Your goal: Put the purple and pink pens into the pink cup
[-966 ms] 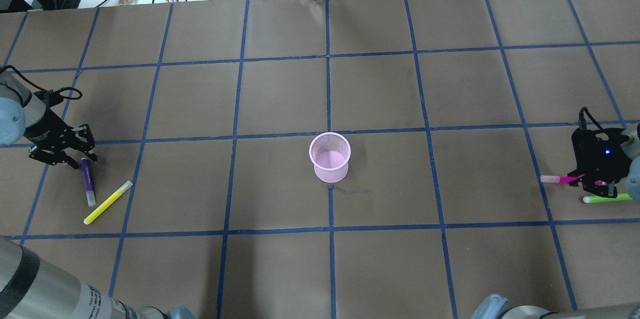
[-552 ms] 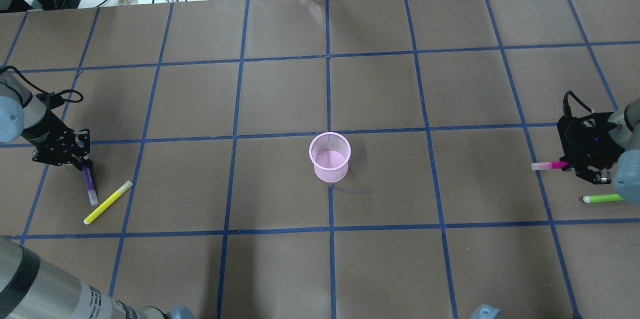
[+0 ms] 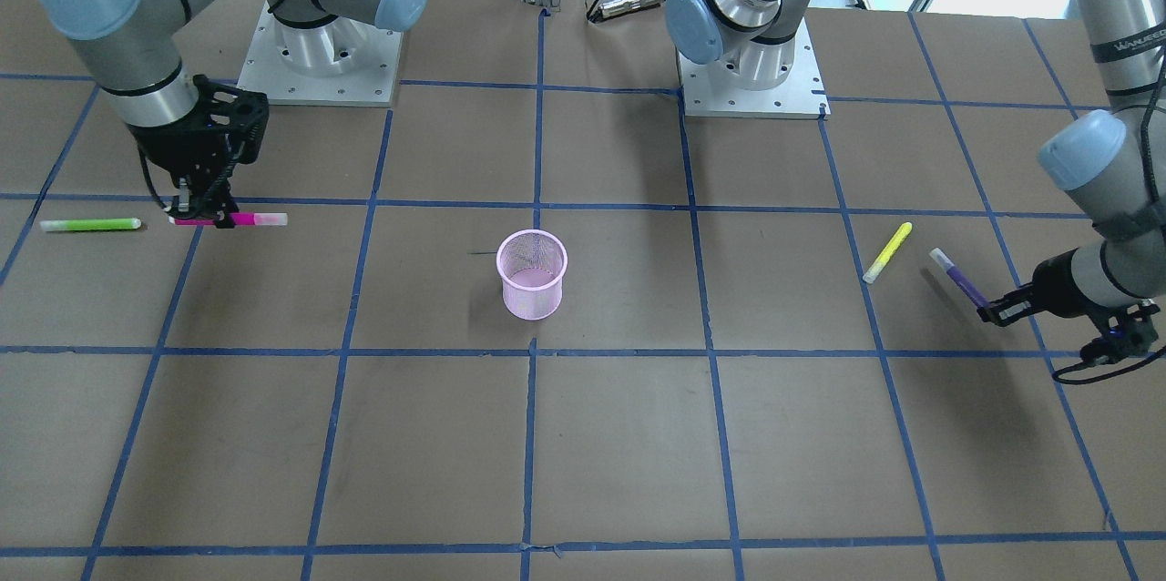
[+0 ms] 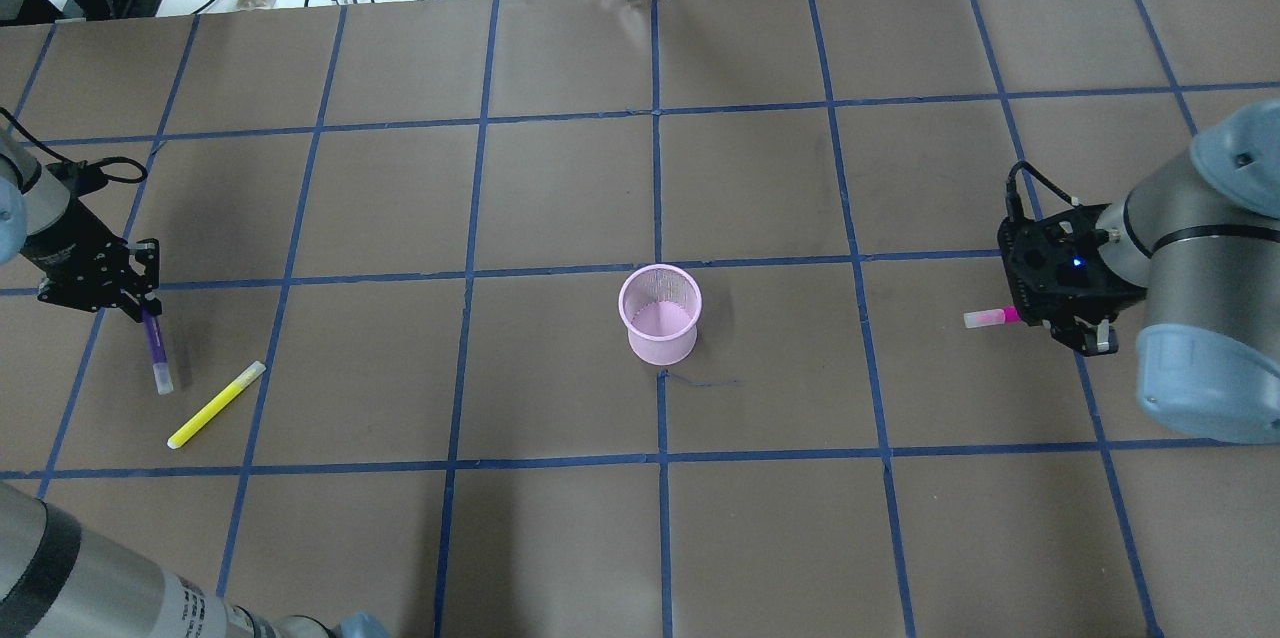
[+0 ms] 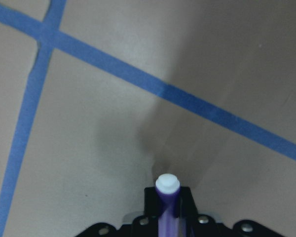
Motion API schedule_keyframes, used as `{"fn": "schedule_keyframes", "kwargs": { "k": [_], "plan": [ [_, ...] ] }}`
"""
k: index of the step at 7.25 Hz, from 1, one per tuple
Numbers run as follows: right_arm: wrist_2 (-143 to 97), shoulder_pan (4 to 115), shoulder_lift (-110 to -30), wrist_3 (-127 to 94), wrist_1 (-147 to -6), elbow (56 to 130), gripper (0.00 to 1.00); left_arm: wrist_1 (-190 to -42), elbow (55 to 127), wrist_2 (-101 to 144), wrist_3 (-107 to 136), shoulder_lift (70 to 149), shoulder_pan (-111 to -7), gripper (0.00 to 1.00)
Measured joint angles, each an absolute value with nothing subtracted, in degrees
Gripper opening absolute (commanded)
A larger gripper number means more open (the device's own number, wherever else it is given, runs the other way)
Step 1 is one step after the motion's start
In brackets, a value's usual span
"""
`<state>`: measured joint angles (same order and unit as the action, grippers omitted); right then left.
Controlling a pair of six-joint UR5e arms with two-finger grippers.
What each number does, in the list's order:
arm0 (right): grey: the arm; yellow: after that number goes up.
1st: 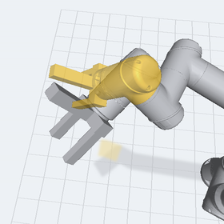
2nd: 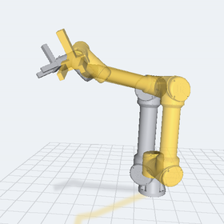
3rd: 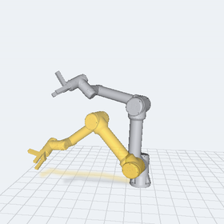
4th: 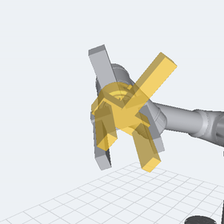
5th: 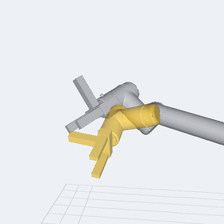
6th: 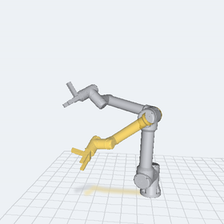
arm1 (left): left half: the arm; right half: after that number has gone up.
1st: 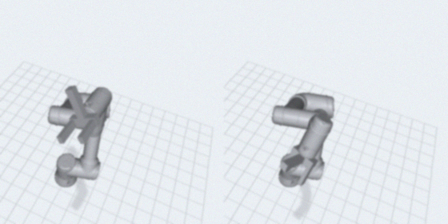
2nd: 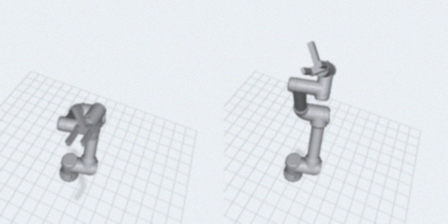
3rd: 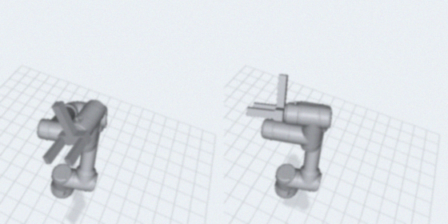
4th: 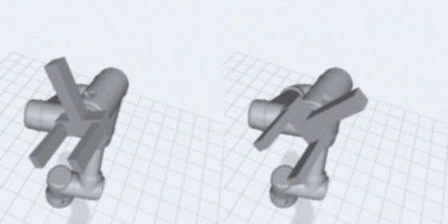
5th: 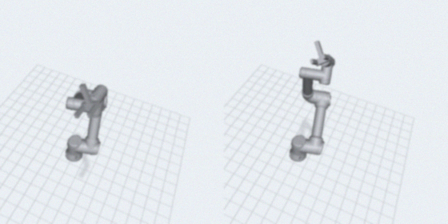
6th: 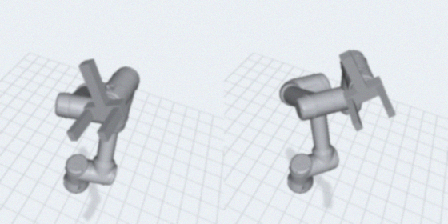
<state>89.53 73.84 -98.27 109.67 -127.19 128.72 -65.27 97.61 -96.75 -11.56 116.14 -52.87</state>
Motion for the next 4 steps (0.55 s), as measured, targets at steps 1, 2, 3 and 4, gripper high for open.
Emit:
{"fn": "schedule_keyframes", "kwargs": {
  "k": [1,2,3,4],
  "plan": [
    [90.6,79.6,-98.4,103.8,-127.2,128.2,0.0,-66.0,95.1,-98.3,-12.1,115.2,-53.1,0.0],
    [91.8,84.8,-97.8,98.4,-127.2,127.1,0.01,-66.9,93.6,-99.0,-12.6,114.2,-53.4,0.0],
    [92.4,89.2,-96.7,92.7,-126.7,125.2,0.01,-68.0,93.1,-99.1,-13.0,113.3,-53.6,0.0],
    [93.2,93.4,-95.0,86.7,-125.2,122.8,0.01,-68.8,92.9,-99.0,-13.2,112.7,-53.7,0.0]
  ]
}}
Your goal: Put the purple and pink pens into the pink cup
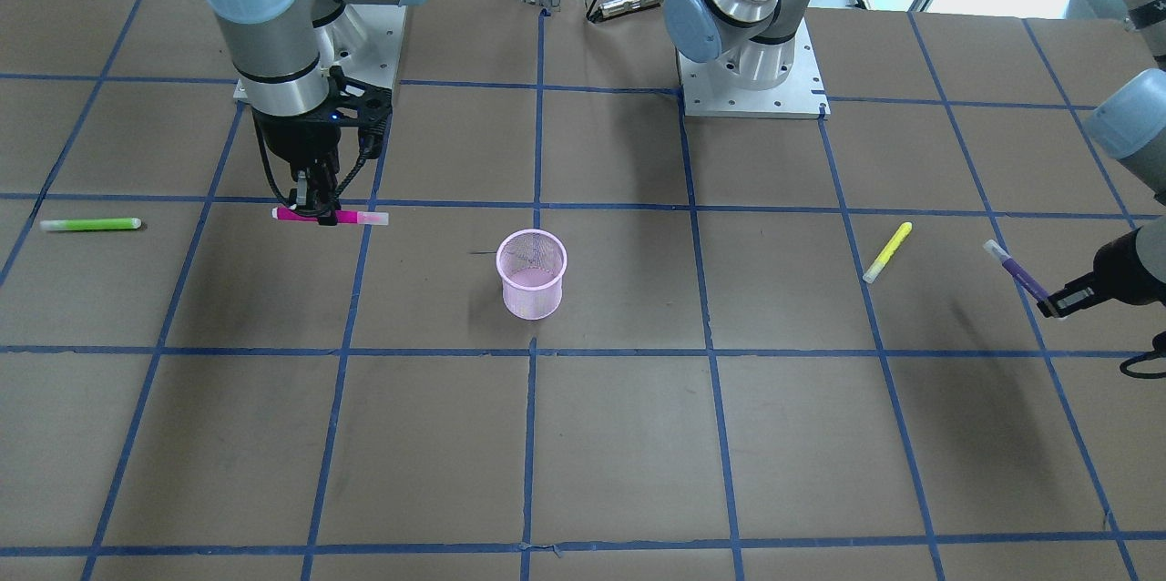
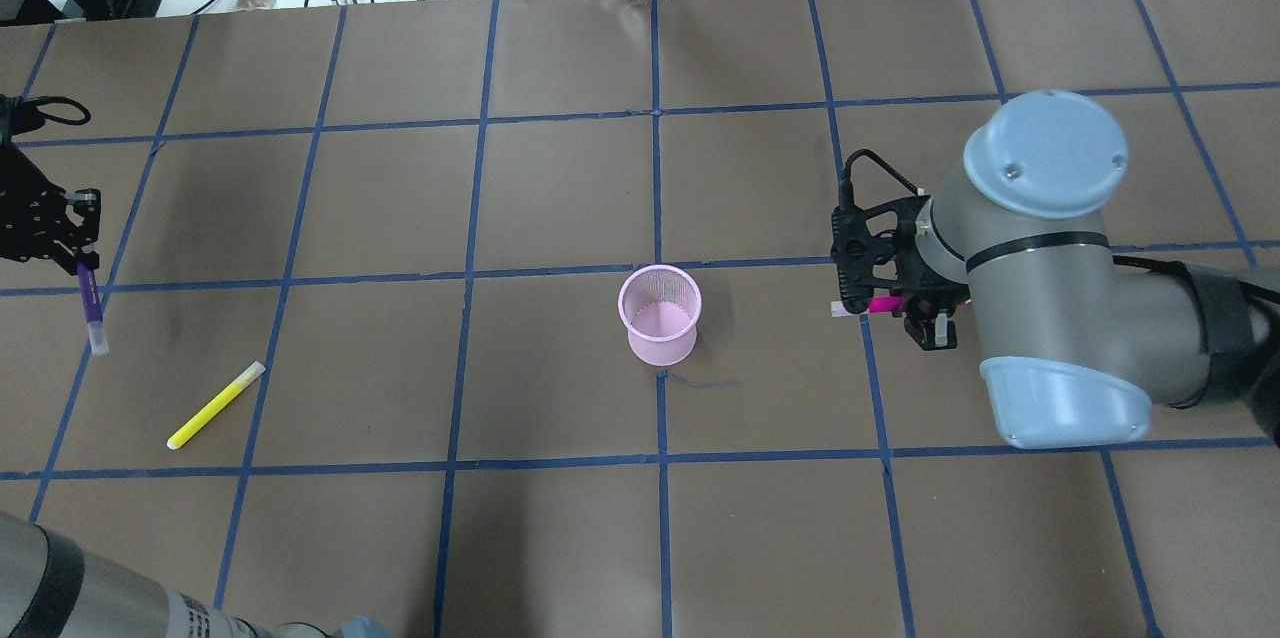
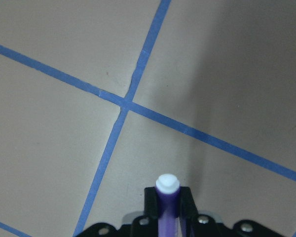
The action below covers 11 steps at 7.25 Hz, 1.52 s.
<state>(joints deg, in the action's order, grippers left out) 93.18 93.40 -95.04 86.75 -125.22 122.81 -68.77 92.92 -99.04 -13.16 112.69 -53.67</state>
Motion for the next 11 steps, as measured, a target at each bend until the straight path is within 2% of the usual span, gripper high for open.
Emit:
{"fn": "schedule_keyframes", "kwargs": {
  "k": [6,8,10,11],
  "plan": [
    [102.5,115.2,-77.8,48.9,-106.4,97.8,0.04,-69.3,93.2,-99.0,-13.4,111.8,-53.6,0.0],
    [110.8,122.1,-72.1,40.8,-103.9,93.8,0.05,-69.3,93.1,-98.9,-13.4,111.8,-53.7,0.0],
    [117.6,126.3,-67.9,38.6,-103.5,92.7,0.05,-69.3,93.1,-98.9,-13.5,111.6,-53.8,0.0],
    [118.6,127.0,-66.5,38.5,-103.5,92.2,0.1,-69.3,93.1,-98.8,-13.6,111.5,-53.8,0.0]
  ]
}}
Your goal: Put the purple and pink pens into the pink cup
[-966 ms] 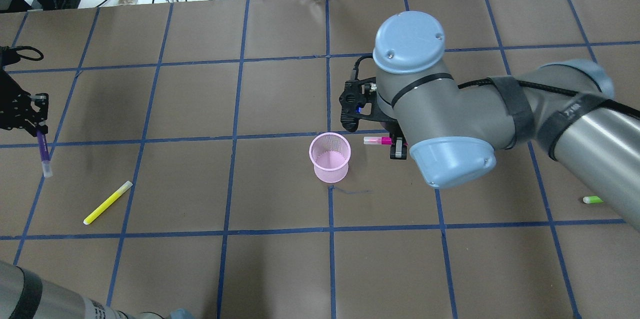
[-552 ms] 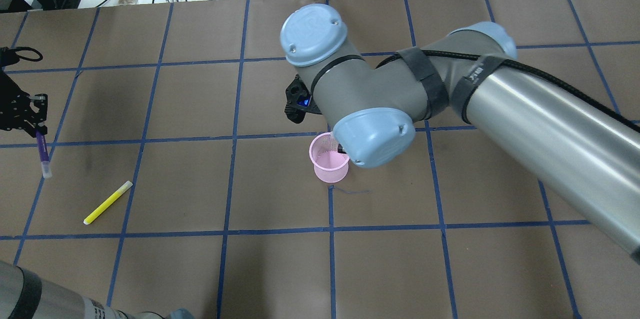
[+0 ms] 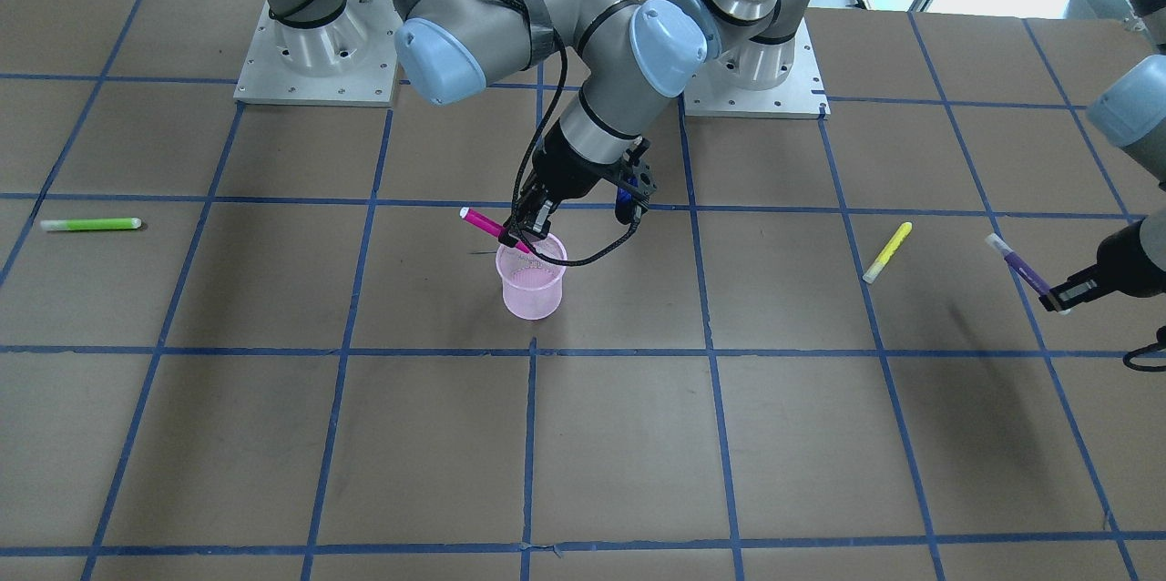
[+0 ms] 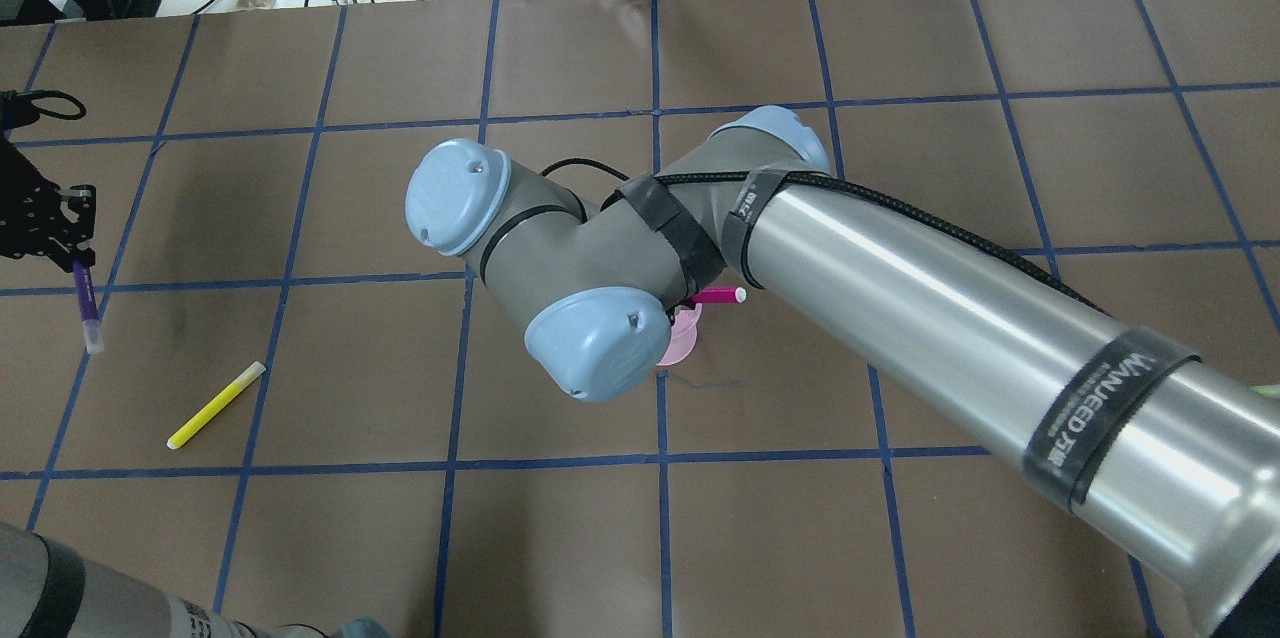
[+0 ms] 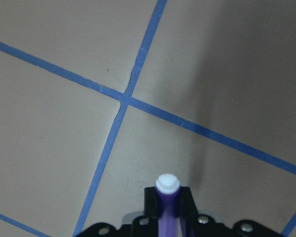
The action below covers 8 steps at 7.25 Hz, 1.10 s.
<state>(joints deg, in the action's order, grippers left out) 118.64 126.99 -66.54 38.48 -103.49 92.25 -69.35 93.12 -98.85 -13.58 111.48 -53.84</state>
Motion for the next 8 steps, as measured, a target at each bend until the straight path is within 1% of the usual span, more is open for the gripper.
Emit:
{"fn": "schedule_keyframes", "kwargs": {
  "k": [2,3,4,8],
  "plan": [
    [120.0,127.3,-64.8,38.9,-103.1,91.5,0.29,-69.3,93.2,-98.9,-14.0,111.2,-53.9,0.0],
    [120.0,127.3,-64.4,39.1,-103.0,91.3,0.74,-69.3,93.2,-98.8,-14.2,111.2,-53.9,0.0],
    [119.8,127.4,-64.1,39.2,-103.0,91.1,1.0,-69.3,93.1,-98.2,-14.3,111.1,-53.8,0.0],
    [118.7,126.2,-65.2,39.9,-102.8,90.0,1.0,-68.7,92.4,-96.4,-14.3,110.2,-54.7,0.0]
  ]
}}
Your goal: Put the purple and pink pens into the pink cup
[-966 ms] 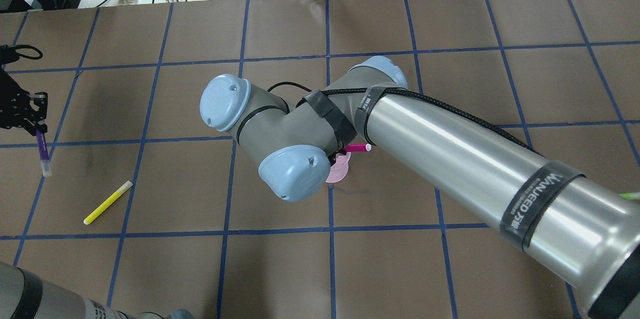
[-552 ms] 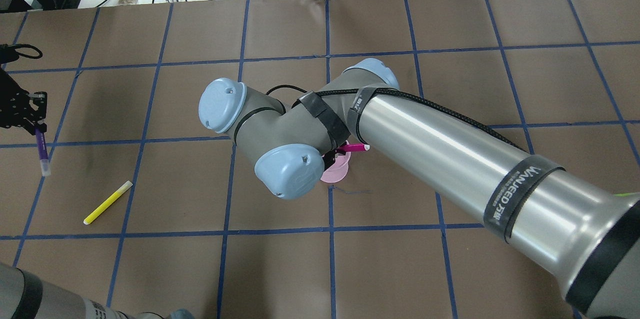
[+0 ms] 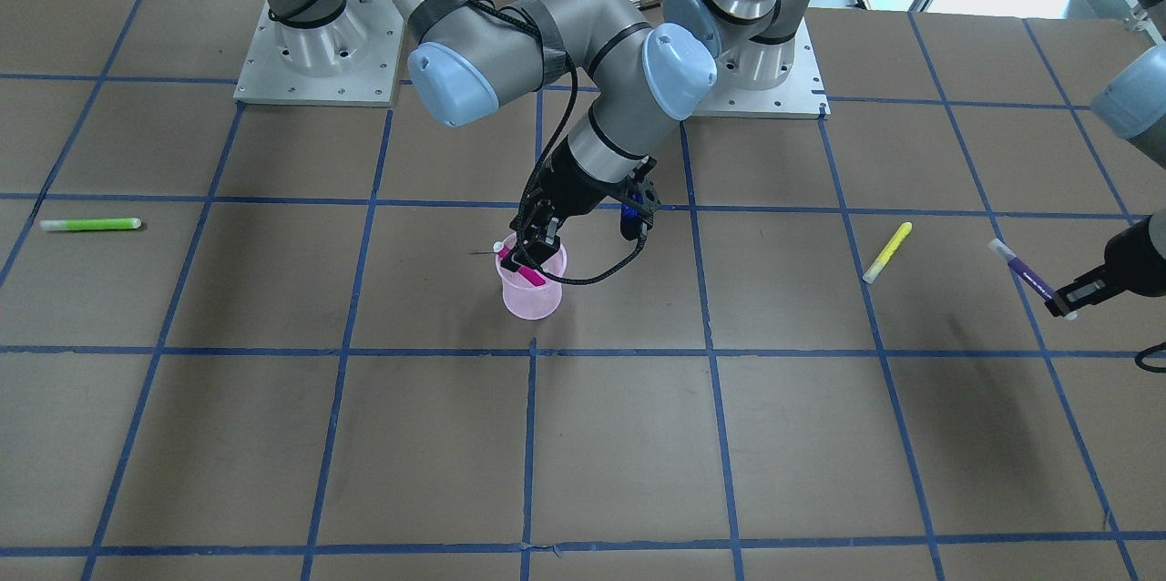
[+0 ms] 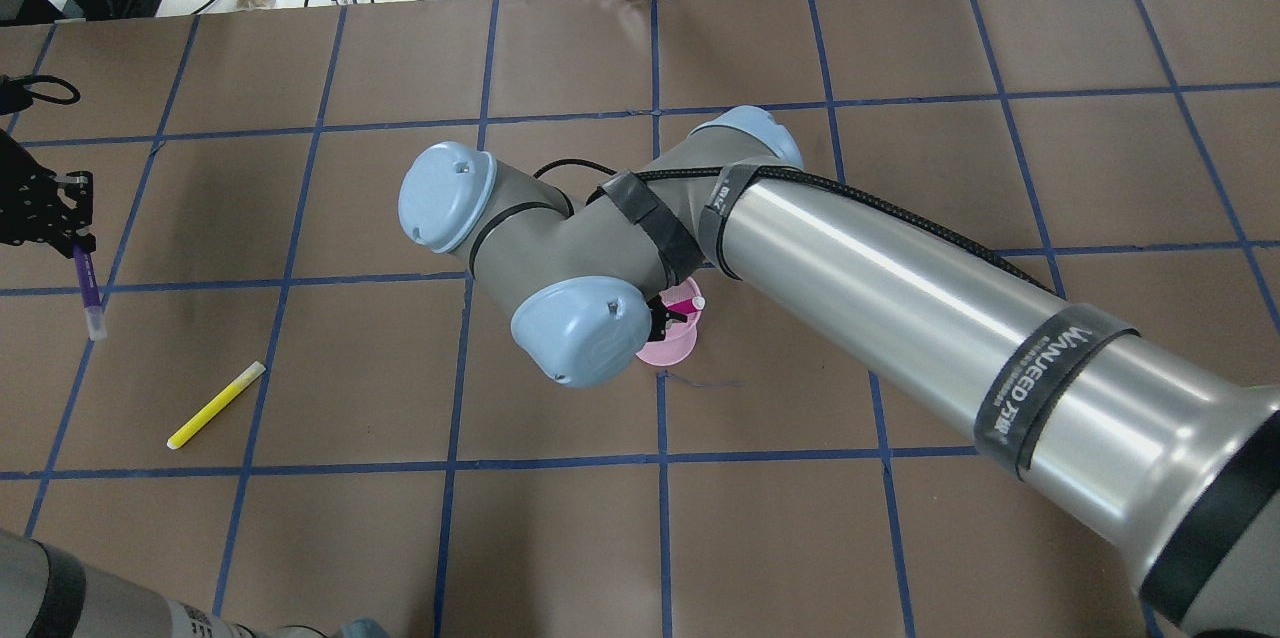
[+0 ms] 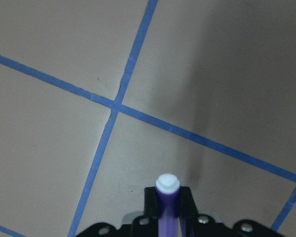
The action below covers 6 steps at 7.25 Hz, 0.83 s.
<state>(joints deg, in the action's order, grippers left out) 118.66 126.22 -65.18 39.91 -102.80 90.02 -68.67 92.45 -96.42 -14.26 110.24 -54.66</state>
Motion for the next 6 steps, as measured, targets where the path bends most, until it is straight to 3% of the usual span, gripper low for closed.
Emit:
{"fn": "schedule_keyframes", "kwargs": {
  "k": [6],
  "plan": [
    [101.9,105.7,-82.5,45.7,-98.1,89.2,1.0,-62.8,91.1,-93.5,0.4,102.9,-79.8,0.0]
  ]
}}
